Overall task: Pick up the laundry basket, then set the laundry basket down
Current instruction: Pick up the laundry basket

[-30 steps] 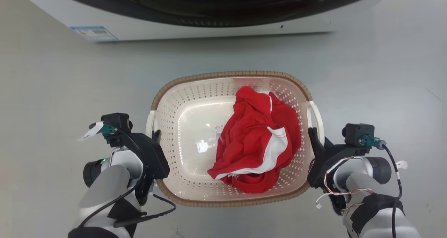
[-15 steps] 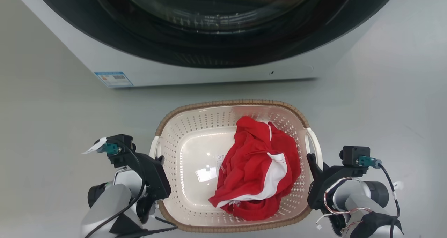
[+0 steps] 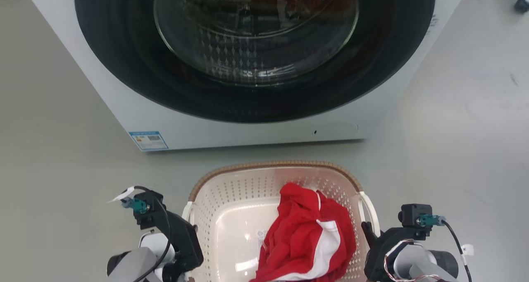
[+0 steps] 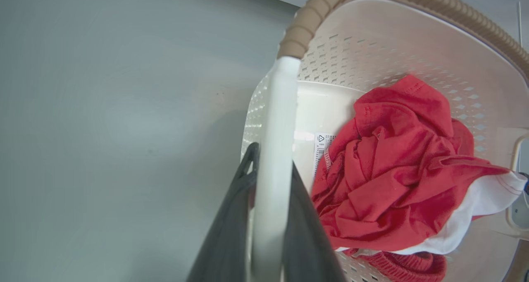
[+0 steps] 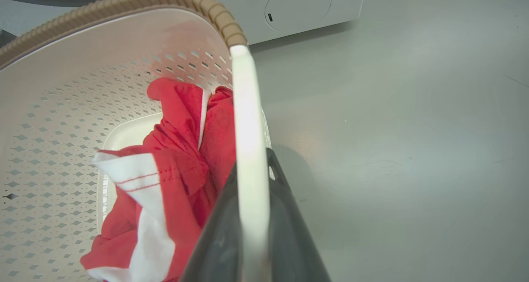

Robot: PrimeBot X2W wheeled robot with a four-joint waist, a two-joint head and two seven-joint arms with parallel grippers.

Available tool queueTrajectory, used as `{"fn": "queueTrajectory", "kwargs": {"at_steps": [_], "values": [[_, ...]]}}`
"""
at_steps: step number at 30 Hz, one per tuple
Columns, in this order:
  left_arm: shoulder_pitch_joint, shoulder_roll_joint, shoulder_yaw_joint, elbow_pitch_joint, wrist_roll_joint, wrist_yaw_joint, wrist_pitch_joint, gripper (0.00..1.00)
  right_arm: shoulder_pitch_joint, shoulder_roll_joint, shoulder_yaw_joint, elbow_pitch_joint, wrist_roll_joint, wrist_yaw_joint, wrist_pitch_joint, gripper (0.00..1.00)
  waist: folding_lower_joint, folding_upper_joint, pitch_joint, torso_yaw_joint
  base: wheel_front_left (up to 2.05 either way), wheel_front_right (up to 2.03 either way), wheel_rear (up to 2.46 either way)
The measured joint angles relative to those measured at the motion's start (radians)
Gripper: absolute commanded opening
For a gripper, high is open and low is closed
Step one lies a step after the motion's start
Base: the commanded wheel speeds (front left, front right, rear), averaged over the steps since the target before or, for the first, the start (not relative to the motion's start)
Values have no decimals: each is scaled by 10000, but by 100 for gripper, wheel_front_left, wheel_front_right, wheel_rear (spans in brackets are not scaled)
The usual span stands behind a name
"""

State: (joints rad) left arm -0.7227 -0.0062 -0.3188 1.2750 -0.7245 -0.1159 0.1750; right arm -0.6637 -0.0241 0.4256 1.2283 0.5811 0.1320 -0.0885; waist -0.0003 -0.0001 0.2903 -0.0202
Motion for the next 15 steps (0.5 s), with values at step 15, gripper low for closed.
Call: {"fn": "queueTrajectory", "kwargs": {"at_steps": [15], "values": [[1132, 19, -604, 4, -759, 113, 748, 0, 875, 21, 251, 255, 456, 17, 798, 0, 1, 0, -1690, 25, 0, 0, 0]]}}
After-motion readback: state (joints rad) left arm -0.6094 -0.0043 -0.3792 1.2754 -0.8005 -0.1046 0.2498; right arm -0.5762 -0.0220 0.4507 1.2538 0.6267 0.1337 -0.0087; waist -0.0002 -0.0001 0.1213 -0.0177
